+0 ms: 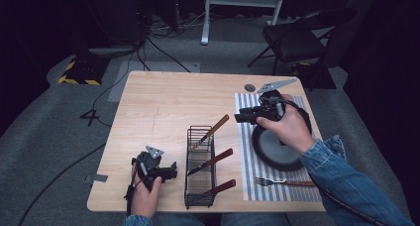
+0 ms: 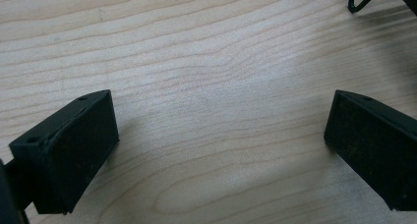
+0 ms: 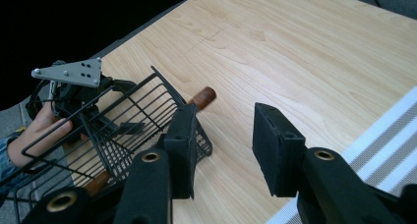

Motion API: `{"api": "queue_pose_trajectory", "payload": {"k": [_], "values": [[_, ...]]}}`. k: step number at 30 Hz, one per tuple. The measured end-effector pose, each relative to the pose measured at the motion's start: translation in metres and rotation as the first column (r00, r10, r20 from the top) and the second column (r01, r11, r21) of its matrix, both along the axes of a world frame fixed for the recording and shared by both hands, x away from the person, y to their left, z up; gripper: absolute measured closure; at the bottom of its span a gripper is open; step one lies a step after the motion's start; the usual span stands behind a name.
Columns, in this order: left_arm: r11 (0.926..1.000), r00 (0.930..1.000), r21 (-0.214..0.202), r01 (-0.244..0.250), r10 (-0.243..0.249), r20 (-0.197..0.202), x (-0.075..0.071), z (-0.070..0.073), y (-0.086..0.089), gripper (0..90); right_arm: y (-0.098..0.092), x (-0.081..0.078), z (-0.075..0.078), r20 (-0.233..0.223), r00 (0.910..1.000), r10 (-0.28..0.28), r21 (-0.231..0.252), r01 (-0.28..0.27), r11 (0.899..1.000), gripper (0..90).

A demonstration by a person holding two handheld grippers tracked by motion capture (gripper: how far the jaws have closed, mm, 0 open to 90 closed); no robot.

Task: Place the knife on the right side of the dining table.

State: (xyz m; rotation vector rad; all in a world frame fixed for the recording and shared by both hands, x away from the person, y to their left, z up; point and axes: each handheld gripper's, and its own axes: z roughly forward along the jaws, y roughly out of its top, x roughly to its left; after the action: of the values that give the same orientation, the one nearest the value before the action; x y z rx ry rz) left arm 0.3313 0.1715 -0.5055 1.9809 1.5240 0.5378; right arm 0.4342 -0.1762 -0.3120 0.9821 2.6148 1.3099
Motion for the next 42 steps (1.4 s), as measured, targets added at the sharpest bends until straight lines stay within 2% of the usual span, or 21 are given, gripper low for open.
{"api": "queue_pose_trajectory", "payload": {"k": [10,11,12,15,18,20,23,26,27,29,30,31,32,33,34,38,39,41,42], "values": [[1.0000,1.0000,0.000,0.000,0.000,0.000,0.000,0.000,0.000,0.0,0.032,0.009,-0.010,-0.040,0.9992,0.003,-0.034,-0.005,0.999,62.4],[1.0000,1.0000,0.000,0.000,0.000,0.000,0.000,0.000,0.000,0.0,0.032,0.009,-0.010,-0.040,0.9992,0.003,-0.034,-0.005,0.999,62.4],[1.0000,1.0000,0.000,0.000,0.000,0.000,0.000,0.000,0.000,0.0,0.037,0.009,-0.013,-0.061,0.9981,0.009,-0.023,-0.011,1.000,62.5],[1.0000,1.0000,0.000,0.000,0.000,0.000,0.000,0.000,0.000,0.0,0.039,0.010,-0.014,-0.069,0.9976,0.003,-0.019,-0.004,1.000,63.0],[1.0000,1.0000,-0.003,-0.002,0.002,0.000,0.000,0.000,0.000,0.0,0.043,0.012,-0.018,-0.093,0.9956,-0.003,-0.026,0.000,1.000,68.1],[1.0000,1.0000,-0.003,-0.001,0.001,0.000,0.000,0.000,0.000,0.0,0.044,0.012,-0.018,-0.088,0.9961,0.002,-0.038,-0.005,0.999,70.2],[1.0000,1.0000,-0.003,0.001,-0.001,0.000,0.000,0.000,0.000,0.0,0.043,0.012,-0.016,-0.103,0.9944,0.025,-0.010,-0.026,1.000,77.2],[1.0000,1.0000,-0.001,0.003,-0.003,-0.001,0.000,0.000,0.000,0.0,0.044,0.010,-0.013,-0.100,0.9940,0.046,-0.021,-0.048,0.999,77.9],[1.0000,1.0000,-0.003,0.001,-0.001,0.000,0.000,0.000,0.000,0.0,0.046,0.005,-0.009,-0.110,0.9909,0.078,-0.004,-0.079,0.997,80.3],[1.0000,1.0000,-0.003,0.001,-0.001,0.000,0.000,0.000,0.000,0.0,0.048,0.001,-0.005,-0.110,0.9889,0.100,0.006,-0.100,0.995,81.3],[1.0000,1.0000,-0.003,0.001,-0.001,0.000,0.000,0.000,0.000,0.0,0.050,-0.003,-0.002,-0.086,0.9909,0.103,-0.010,-0.104,0.994,81.4],[1.0000,1.0000,-0.003,0.002,-0.002,0.000,0.000,0.000,0.000,0.0,0.050,-0.003,-0.002,-0.086,0.9909,0.103,-0.010,-0.104,0.994,81.4],[1.0000,1.0000,-0.001,0.003,-0.003,-0.001,0.000,0.000,0.000,0.0,0.054,-0.008,0.005,-0.052,0.9924,0.112,-0.029,-0.113,0.993,81.5],[1.0000,1.0000,-0.002,0.002,-0.002,0.000,0.000,0.000,0.000,0.0,0.054,-0.008,0.005,-0.052,0.9924,0.112,-0.029,-0.113,0.993,81.5],[1.0000,1.0000,-0.001,0.003,-0.003,-0.001,0.000,0.000,0.000,0.0,0.056,-0.011,0.014,-0.031,0.9930,0.114,-0.039,-0.115,0.993,81.5],[1.0000,1.0000,-0.001,0.003,-0.003,-0.001,0.000,0.000,0.000,0.0,0.056,-0.012,0.025,-0.020,0.9940,0.107,-0.034,-0.108,0.994,81.5],[1.0000,1.0000,-0.001,0.004,-0.004,-0.001,0.000,0.000,0.000,0.0,0.053,-0.013,0.033,-0.021,0.9945,0.102,-0.026,-0.103,0.994,81.5],[1.0000,1.0000,-0.003,0.003,-0.003,0.000,0.001,0.000,0.000,0.0,0.051,-0.013,0.036,-0.023,0.9949,0.098,-0.019,-0.098,0.995,81.5],[1.0000,1.0000,-0.003,0.006,-0.006,-0.001,0.001,0.000,0.000,0.0,0.047,-0.013,0.043,-0.024,0.9956,0.091,-0.004,-0.091,0.996,81.6]]}}
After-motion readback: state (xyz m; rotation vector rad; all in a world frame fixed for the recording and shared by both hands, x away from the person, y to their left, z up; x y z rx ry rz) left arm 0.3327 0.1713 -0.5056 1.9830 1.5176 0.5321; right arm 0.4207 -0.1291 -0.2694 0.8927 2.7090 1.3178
